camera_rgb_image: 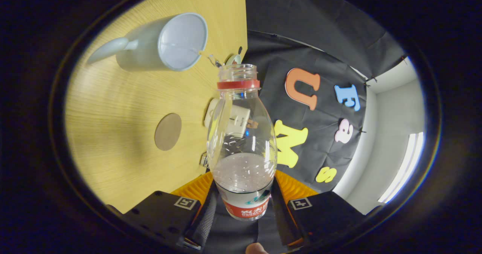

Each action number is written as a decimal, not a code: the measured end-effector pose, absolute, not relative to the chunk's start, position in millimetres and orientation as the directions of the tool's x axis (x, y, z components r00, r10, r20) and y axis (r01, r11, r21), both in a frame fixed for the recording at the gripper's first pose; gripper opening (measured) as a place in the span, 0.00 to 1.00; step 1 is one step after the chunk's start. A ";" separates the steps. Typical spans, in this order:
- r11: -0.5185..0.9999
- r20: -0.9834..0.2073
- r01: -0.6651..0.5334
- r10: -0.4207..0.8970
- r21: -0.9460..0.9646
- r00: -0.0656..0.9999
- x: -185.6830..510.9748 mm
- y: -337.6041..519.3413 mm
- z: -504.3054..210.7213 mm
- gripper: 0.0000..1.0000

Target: Take the bottle from table, then pour the juice into the cup, finally place the bottle on the coaster

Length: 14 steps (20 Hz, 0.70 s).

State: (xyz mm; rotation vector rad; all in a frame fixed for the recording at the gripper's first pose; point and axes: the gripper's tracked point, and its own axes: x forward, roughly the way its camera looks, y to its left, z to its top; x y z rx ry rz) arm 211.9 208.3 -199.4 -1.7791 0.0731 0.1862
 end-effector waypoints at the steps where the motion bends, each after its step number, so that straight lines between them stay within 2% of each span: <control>1: -0.221 -0.165 -0.150 0.051 -0.964 0.985 212.3 208.8 -198.9 0.75; 14: -0.280 -0.156 -0.132 0.066 -0.951 0.986 212.5 215.9 -185.6 0.75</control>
